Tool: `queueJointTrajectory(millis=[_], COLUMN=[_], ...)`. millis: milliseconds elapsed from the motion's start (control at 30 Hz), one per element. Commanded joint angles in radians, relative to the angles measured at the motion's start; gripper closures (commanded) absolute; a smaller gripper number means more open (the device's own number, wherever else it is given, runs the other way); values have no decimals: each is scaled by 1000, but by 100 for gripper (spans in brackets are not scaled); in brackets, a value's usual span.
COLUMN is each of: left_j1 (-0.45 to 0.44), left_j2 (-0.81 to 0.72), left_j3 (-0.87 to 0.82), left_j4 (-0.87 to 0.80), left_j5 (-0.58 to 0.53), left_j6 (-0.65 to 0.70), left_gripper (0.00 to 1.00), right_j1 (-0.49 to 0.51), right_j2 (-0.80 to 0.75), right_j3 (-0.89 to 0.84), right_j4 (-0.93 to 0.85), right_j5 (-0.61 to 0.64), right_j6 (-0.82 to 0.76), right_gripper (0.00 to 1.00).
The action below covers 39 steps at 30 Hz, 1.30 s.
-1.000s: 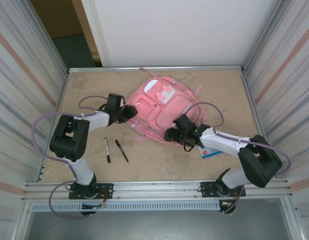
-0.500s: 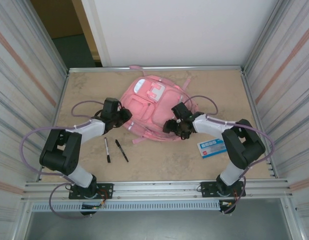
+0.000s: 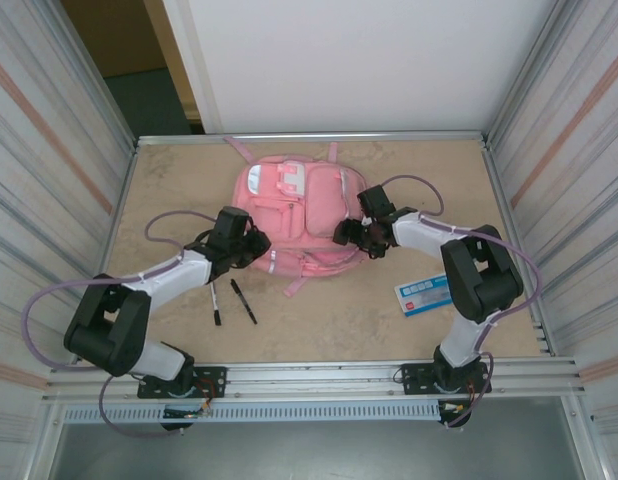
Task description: Pack the student bag
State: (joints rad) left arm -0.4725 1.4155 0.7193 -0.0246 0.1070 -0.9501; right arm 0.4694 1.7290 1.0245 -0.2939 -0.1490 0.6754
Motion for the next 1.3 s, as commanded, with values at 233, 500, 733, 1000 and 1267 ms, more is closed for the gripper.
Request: queueJointTrajectory(millis=[233, 500, 733, 1000, 1267], left_j1=[-38, -54, -51, -37, -40], left_j2=[-81, -104, -139, -126, -137], left_j3=[-30, -44, -79, -58, -96], left_j4=[-142, -127, -123, -143, -44], left_j5=[128, 127, 29, -52, -31], left_j6=[-3, -35, -116, -280, -382], left_gripper=[92, 91, 98, 100, 100], right_j1=[214, 490, 392, 147, 443], right_j2=[-272, -221, -238, -441, -508], right_j3=[-100, 25, -22, -150, -142], right_j4=[-155, -230, -272, -222, -215], right_j5=[45, 322, 363, 136, 219], right_j6=[-141, 12, -48, -142, 131], right_gripper=[33, 32, 27, 22, 49])
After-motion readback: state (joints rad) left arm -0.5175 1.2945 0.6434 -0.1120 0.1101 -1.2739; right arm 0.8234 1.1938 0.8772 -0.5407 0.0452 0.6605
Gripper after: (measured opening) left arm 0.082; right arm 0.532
